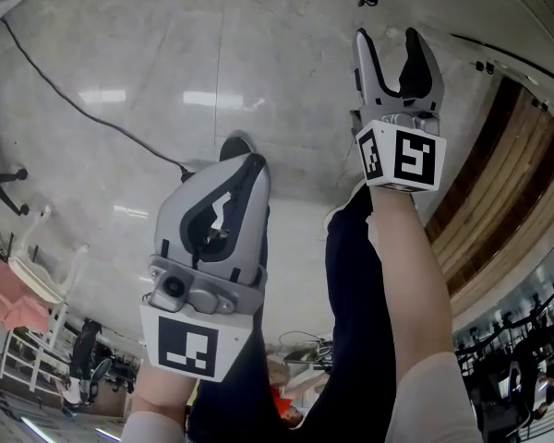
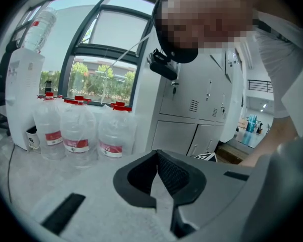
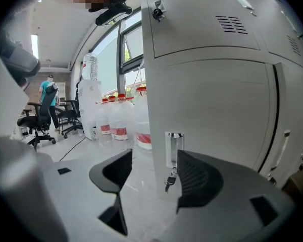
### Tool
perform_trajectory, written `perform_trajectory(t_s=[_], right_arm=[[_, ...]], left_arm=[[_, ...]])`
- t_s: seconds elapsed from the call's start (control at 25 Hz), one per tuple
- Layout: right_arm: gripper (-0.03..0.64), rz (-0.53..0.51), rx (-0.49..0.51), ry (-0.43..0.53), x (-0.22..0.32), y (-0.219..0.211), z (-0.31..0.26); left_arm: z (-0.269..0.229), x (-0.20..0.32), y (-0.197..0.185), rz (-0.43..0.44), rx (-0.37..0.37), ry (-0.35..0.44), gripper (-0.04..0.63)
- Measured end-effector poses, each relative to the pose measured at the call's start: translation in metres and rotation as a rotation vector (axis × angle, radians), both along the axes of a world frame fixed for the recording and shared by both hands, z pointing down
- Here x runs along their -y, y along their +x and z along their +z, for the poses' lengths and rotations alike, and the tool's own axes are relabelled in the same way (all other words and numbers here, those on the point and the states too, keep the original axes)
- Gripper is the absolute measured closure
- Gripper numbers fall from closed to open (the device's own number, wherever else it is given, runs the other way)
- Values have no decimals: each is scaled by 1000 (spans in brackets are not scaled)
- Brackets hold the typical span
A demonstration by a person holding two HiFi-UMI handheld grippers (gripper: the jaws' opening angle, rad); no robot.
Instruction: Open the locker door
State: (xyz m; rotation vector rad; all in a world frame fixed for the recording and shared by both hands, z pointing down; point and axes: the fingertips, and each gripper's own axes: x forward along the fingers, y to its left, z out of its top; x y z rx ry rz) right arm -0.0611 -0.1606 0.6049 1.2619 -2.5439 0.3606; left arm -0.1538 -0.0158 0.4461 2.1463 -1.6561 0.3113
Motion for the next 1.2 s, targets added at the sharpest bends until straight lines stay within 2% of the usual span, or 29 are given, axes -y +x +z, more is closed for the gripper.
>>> perform_trajectory(t_s=[0.4,0.6,0.8,1.2], right_arm=[[367,26,8,3,47,-21,8],[367,-13,-36,-5,54,-34,18],[367,41,16,-54,66,-40,23],[367,54,-2,-47,72,-43,22]], left_arm=[[4,-4,-16,-21,-12,-5,586],[4,-6,-29,-50,-13,-4,586],[4,-7,-36,-58,-8,-2,586],[6,-11,-41,-62,-10,-5,586]])
